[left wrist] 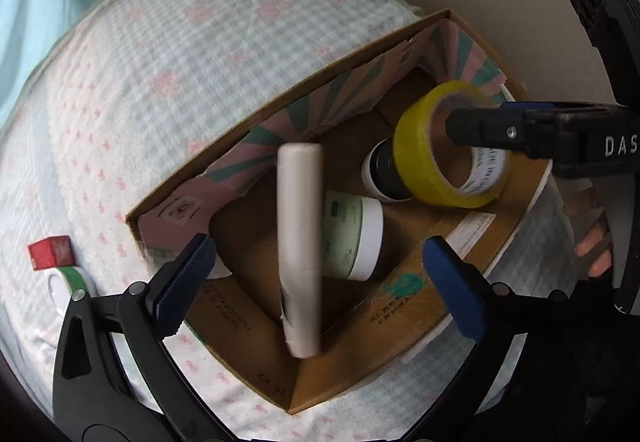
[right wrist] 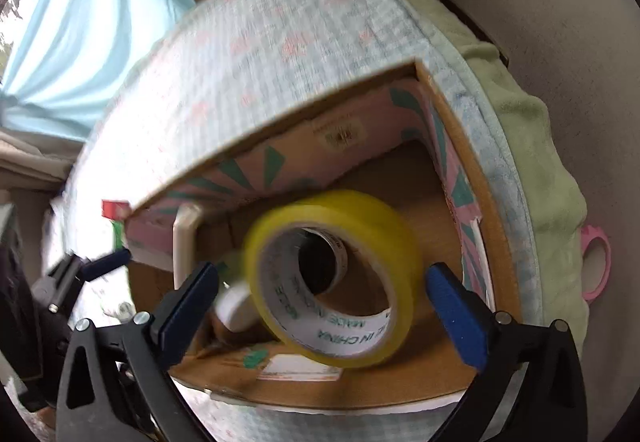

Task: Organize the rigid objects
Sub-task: 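Open both tools to release the remote and tape into the box, then withdraw both tools from the box toward the pill bottle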

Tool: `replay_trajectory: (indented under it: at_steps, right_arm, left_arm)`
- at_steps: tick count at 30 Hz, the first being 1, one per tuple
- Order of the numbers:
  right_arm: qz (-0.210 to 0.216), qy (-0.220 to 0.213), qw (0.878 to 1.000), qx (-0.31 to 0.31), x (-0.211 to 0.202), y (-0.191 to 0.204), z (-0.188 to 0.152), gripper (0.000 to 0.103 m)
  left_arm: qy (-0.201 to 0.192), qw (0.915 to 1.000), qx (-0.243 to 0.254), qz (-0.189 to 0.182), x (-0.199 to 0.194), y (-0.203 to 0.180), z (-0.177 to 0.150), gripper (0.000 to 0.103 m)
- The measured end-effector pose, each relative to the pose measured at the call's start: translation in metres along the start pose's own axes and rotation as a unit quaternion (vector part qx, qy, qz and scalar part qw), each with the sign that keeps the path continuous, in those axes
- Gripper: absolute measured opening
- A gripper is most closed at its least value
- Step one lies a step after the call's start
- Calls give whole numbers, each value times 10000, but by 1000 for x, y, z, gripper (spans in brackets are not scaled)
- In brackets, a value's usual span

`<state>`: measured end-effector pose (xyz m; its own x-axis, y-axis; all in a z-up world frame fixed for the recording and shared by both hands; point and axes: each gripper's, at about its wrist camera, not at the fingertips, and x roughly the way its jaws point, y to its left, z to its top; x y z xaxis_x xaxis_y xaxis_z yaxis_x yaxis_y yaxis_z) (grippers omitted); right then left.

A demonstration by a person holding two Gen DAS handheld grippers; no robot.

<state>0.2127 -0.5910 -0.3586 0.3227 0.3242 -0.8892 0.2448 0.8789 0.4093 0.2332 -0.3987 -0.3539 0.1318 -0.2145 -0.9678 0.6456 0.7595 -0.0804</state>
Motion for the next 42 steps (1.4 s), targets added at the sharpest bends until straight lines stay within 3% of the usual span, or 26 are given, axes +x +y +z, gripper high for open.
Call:
replay_trajectory:
  at_steps: [4,12,17,24,31,42]
  right_arm:
    - [-53,-272,9996,51,-19,-3,-1,103]
    - [-183,-68,9998,-36,-35,-2,-1,103]
    - [-234,-66,9997,45,-51,1,-3,103]
    - [-328,-388,9987,6,-82,18,-12,103]
    - [-511,-499,9965,-426,-107,55,-30,103]
    - [-289,-573,9906,-1206,-115,148,-61,103]
  left_arm:
    - [50,10000,-57,52,3,-1,-4,103]
    - [-55,9996,-270,34,-12,-3,-11,103]
    - [-172,9995,-263,68,-36,-7,-18,103]
    - [-406,9984,-388,93,-76,-7,-39,103]
    - [-621,9954,-688,254,-118,1,-78,103]
    - [-850,9857,-1252,738,-189,56,-173,103]
